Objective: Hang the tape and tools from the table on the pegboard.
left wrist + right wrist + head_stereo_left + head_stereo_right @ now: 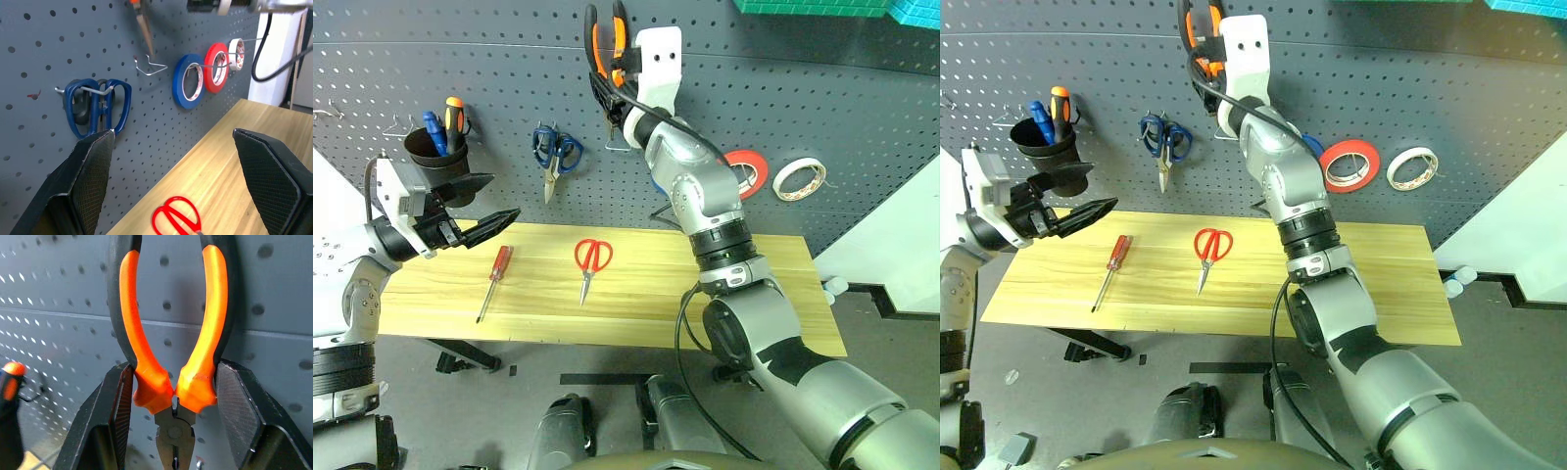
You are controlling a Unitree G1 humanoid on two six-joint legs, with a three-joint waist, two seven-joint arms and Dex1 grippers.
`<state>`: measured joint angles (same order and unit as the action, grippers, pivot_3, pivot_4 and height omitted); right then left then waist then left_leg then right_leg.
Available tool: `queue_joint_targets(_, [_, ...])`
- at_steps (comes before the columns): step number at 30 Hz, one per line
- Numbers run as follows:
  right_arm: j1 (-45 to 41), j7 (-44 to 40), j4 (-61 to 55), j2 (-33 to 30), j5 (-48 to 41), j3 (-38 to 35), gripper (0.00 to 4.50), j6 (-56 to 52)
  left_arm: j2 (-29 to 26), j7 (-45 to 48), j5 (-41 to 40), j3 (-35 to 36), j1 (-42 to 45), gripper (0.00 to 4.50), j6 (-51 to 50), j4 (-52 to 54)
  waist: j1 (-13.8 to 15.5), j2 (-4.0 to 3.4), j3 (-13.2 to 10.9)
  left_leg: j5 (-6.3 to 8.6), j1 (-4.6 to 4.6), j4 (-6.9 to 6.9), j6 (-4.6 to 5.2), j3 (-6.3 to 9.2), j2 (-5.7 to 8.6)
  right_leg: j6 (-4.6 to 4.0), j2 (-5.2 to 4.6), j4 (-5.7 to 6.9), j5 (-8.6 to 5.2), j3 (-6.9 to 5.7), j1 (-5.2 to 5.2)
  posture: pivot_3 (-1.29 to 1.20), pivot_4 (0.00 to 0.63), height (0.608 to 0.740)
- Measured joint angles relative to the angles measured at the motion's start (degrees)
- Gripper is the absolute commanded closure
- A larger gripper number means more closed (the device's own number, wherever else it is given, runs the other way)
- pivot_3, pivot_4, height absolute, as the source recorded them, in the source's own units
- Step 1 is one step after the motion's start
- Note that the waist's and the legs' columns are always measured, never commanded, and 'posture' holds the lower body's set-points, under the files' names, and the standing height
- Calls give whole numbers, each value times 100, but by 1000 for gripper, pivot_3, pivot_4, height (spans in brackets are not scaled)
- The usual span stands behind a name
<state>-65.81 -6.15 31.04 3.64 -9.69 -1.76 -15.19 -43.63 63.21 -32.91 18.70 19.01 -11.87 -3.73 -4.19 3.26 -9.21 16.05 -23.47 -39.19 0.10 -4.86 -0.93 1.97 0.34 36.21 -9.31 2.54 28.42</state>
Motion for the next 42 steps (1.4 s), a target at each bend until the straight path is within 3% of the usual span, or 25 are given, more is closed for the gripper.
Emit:
queue_joint_targets(9, [-30,263,704,99,295,46,2331,674,105,-91,34,-1,-47,432,32,11,4,1,56,-2,4,0,-3,1,0,-2,0,1,1,1,-3,21,71,734])
queue_joint_targets(19, [145,322,696,101,501,195,2331,355,104,-86,125,-2,-61,432,63,9,6,-1,87,-3,7,0,-4,3,0,-2,0,2,1,4,-7,7,74,734])
queue_joint_targets(26, [347,361,394,106,508,257,132,61,104,-66,158,-35,-59,432,114,-5,-3,-2,88,-3,8,0,-4,4,0,-2,1,2,1,5,-7,0,73,734])
queue_joint_targets(27, [350,361,329,101,512,271,19,47,103,-63,165,-46,-58,432,115,-12,-4,-2,89,-3,9,0,-4,3,0,-2,1,3,1,5,-7,0,74,734])
queue_joint_targets(37, [477,223,-891,-17,223,130,19,-413,101,-36,201,-120,-65,432,114,-28,7,-1,98,-3,11,-1,-4,4,0,-3,1,3,2,4,-10,1,75,734])
queue_joint_targets(42, [875,-805,-2335,-548,-334,215,19,-1149,116,-473,633,-254,-124,432,122,-90,17,-3,104,-3,16,-1,-4,6,0,-3,1,3,2,2,-18,1,82,734])
